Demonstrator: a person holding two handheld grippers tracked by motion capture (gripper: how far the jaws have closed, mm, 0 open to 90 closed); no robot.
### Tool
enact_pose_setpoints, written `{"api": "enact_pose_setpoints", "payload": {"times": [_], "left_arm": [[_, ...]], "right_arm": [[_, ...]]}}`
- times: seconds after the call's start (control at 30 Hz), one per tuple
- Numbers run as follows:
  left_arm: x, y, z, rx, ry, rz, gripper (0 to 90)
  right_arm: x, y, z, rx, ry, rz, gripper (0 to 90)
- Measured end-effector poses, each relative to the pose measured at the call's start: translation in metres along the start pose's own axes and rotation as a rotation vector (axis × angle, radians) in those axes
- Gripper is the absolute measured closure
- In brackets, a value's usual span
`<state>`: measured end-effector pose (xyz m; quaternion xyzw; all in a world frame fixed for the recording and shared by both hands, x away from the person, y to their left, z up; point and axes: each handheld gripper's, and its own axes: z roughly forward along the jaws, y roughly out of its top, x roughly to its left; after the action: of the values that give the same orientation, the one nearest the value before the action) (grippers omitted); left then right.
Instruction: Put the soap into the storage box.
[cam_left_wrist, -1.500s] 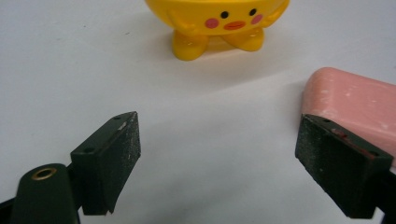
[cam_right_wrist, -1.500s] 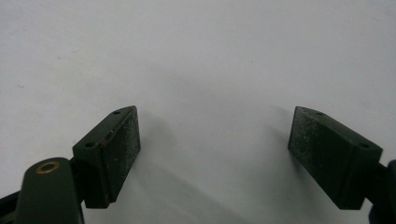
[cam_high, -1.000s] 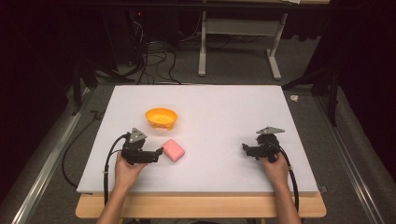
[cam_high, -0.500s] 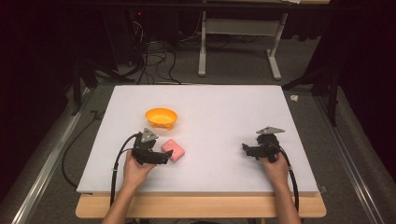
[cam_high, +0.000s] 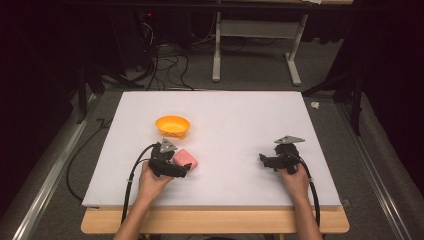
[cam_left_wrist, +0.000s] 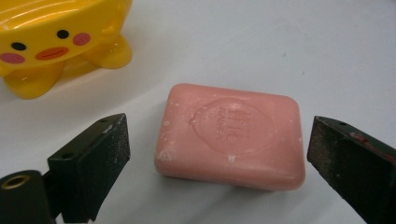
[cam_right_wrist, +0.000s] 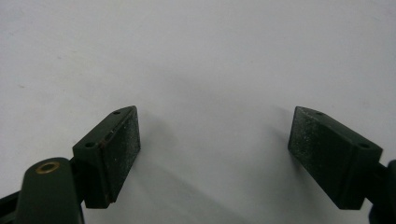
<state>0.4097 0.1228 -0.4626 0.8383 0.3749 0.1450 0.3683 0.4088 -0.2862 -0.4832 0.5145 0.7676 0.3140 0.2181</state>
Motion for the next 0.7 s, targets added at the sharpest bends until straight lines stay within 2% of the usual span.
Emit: {"api": "enact_pose_setpoints", "payload": {"times": [0.27,0.3,0.37,0.4,0.43,0.53,0.7], "left_arm": [[-0.003,0.0,0.01,0.033,-0.009,0.004,6.6],[-0.004,0.0,0.012,0.045,-0.001,0.01,6.6],[-0.009,0.0,0.014,0.062,0.033,0.055,6.7],[-0.009,0.0,0.014,0.062,0.033,0.055,7.2],[-0.012,0.0,0.017,0.079,0.042,0.075,7.2],[-0.012,0.0,0.022,0.093,0.042,0.069,7.4],[-0.011,-0.001,0.024,0.084,0.032,0.052,10.7]], "right_arm": [[0.0,0.0,0.0,0.0,0.0,0.0,17.2],[0.0,0.0,0.0,0.0,0.0,0.0,17.2],[0.0,0.0,0.0,0.0,0.0,0.0,17.2],[0.0,0.0,0.0,0.0,0.0,0.0,17.2],[0.0,0.0,0.0,0.0,0.0,0.0,17.2],[0.0,0.0,0.0,0.0,0.0,0.0,17.2],[0.0,0.0,0.0,0.0,0.0,0.0,17.2]]}}
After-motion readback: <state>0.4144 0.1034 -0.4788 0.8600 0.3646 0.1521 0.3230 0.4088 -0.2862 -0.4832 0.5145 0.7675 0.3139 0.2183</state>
